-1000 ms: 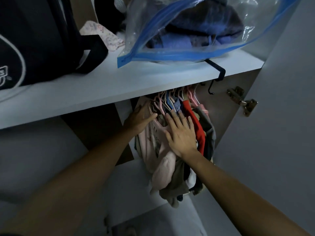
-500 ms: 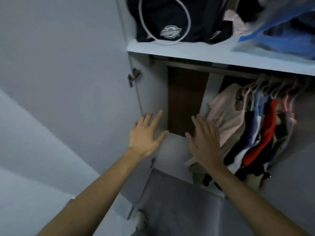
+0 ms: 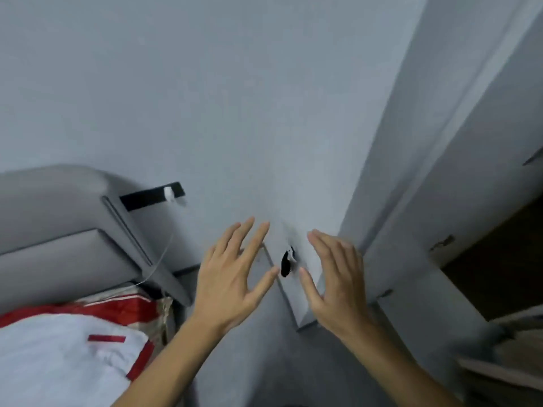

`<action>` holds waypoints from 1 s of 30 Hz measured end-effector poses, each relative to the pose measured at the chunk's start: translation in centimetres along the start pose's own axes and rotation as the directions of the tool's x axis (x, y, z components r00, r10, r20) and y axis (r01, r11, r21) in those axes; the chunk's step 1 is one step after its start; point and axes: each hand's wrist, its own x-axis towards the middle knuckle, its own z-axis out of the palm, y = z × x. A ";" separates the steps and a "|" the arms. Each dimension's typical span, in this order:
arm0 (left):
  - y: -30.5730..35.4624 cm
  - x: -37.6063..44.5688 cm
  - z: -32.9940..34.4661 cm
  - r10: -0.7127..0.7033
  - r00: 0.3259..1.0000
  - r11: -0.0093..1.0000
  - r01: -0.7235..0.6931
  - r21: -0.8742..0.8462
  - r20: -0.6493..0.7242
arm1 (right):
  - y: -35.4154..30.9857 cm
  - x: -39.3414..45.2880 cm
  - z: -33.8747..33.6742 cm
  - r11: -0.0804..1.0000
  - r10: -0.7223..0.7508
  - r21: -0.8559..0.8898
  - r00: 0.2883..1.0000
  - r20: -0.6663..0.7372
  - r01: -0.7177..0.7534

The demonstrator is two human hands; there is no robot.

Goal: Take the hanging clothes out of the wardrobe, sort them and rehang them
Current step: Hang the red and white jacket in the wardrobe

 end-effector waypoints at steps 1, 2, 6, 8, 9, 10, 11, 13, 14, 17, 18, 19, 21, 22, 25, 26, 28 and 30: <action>-2.6 -1.0 -1.0 -0.055 0.998 0.998 0.055 0.007 -0.012 | -1.9 0.9 1.9 0.999 -0.029 0.035 0.999 0.023 0.028; -5.1 -2.2 -2.0 -0.106 0.994 0.994 0.106 0.020 -0.025 | -3.8 1.8 3.8 0.997 -0.054 0.066 0.997 0.046 0.051; -14.4 -6.0 -5.9 -0.286 0.952 0.954 0.294 0.063 -0.110 | -11.3 5.8 11.0 0.974 -0.162 0.177 0.979 0.120 0.139; -18.4 -7.9 -7.8 -0.380 0.911 0.916 0.394 0.073 -0.159 | -14.8 7.6 14.5 0.961 -0.210 0.218 0.963 0.170 0.171; -20.2 -8.9 -8.6 -0.427 0.885 0.892 0.445 0.074 -0.185 | -16.4 8.4 16.3 0.953 -0.238 0.240 0.950 0.203 0.188; -21.9 -10.0 -9.4 -0.469 0.857 0.866 0.493 0.077 -0.211 | -18.0 8.9 18.1 0.943 -0.269 0.262 0.934 0.234 0.206; -23.5 -11.2 -9.9 -0.512 0.826 0.837 0.542 0.080 -0.234 | -19.6 9.4 20.0 0.931 -0.302 0.288 0.917 0.261 0.224; -26.6 -13.7 -10.9 -0.599 0.753 0.764 0.640 0.088 -0.272 | -22.5 10.1 23.8 0.902 -0.375 0.343 0.873 0.313 0.264; -28.1 -15.1 -11.3 -0.640 0.710 0.721 0.687 0.091 -0.293 | -23.9 10.4 25.8 0.884 -0.416 0.368 0.845 0.336 0.289; -32.3 -19.3 -12.1 -0.758 0.558 0.569 0.819 0.076 -0.338 | -27.9 10.8 32.2 0.827 -0.527 0.445 0.749 0.402 0.343; -33.7 -20.7 -12.2 -0.786 0.512 0.519 0.851 0.078 -0.346 | -29.4 10.9 34.4 0.807 -0.559 0.472 0.715 0.419 0.355; -35.0 -22.2 -12.3 -0.811 0.468 0.471 0.878 0.085 -0.352 | -30.9 11.0 36.6 0.785 -0.592 0.501 0.678 0.435 0.364; -37.6 -24.6 -12.4 -0.856 0.368 0.356 0.929 0.102 -0.363 | -34.1 11.1 41.3 0.732 -0.660 0.566 0.600 0.452 0.378; -38.8 -25.7 -12.4 -0.877 0.308 0.290 0.951 0.104 -0.369 | -35.5 11.2 43.6 0.705 -0.691 0.596 0.559 0.459 0.383; -42.0 -28.4 -11.9 -0.922 0.105 0.084 0.994 0.070 -0.373 | -39.8 11.6 50.3 0.644 -0.759 0.656 0.439 0.481 0.394; -43.1 -29.2 -11.4 -0.928 0.047 0.031 0.998 0.049 -0.369 | -41.2 11.7 52.4 0.627 -0.775 0.672 0.404 0.486 0.394; -45.1 -30.7 -9.9 -0.937 -0.055 -0.061 0.998 0.004 -0.346 | -43.8 11.5 56.5 0.589 -0.808 0.700 0.326 0.491 0.405; -47.4 -32.1 -8.3 -0.944 -0.138 -0.136 0.990 -0.027 -0.300 | -46.2 10.7 60.7 0.562 -0.826 0.714 0.242 0.508 0.417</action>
